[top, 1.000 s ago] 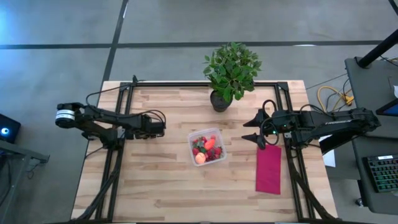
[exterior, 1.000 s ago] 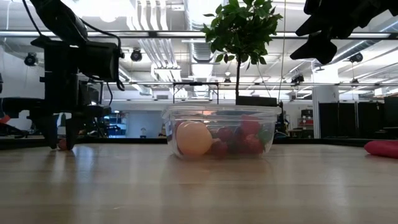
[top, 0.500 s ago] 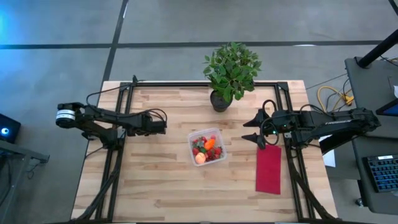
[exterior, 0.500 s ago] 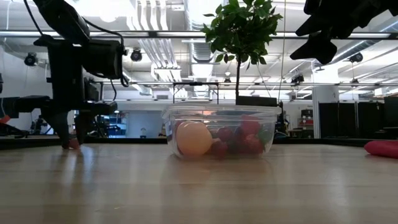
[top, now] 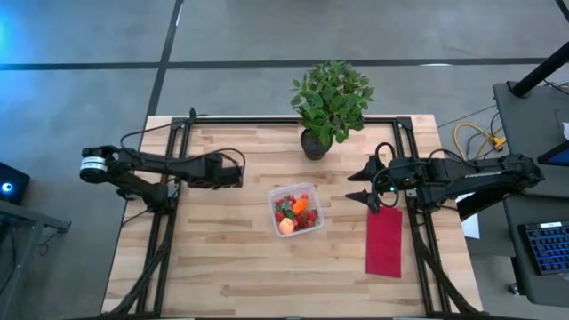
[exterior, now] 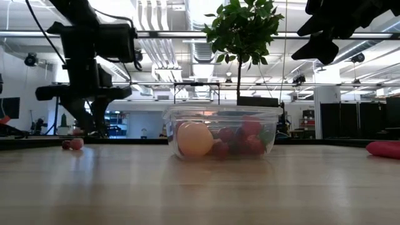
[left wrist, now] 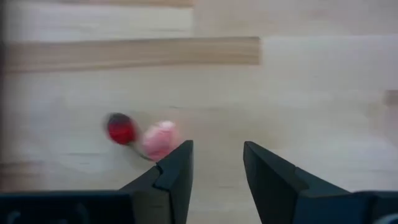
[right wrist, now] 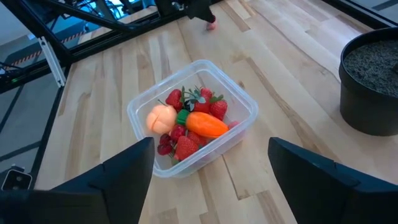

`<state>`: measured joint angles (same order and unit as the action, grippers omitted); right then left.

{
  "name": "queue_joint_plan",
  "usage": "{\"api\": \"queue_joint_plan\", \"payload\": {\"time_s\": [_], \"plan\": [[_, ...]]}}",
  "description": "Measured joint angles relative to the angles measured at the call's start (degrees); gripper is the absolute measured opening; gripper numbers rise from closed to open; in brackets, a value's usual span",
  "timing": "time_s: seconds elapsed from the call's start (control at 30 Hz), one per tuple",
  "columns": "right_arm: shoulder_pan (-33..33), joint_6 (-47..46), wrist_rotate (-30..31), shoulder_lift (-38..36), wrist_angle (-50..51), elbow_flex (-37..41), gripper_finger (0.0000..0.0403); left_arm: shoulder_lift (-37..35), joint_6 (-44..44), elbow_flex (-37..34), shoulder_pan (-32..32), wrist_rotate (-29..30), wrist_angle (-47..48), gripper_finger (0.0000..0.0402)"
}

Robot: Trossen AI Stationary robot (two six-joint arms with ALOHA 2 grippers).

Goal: Pick and placing Produce into tupperware
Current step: Put the pink peach into the transparent bin

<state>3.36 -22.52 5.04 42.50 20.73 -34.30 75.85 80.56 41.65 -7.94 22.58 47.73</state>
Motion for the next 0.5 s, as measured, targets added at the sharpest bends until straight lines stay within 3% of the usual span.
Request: {"api": "queue_joint_plan", "payload": {"time_s": [0.13, 0.3, 0.5], "plan": [[0.0, 0.02, -0.02, 0.0, -0.02, 0.0, 0.0304, 0.0, -2.52, -0.11, -0.26, 0.32, 4.72, 0.0127], [0.0, 0.0, -0.02, 0.01, -0.02, 0.0, 0.031, 0.13, -13.24, 0.27, -0.29, 0.33, 5.7, 0.0139], [-0.02, 0.0, -0.02, 0.02, -0.01, 0.02, 0.0307, 2.31, -13.58, 0.26, -1.88, -2.31, 5.22, 0.0181]]}}
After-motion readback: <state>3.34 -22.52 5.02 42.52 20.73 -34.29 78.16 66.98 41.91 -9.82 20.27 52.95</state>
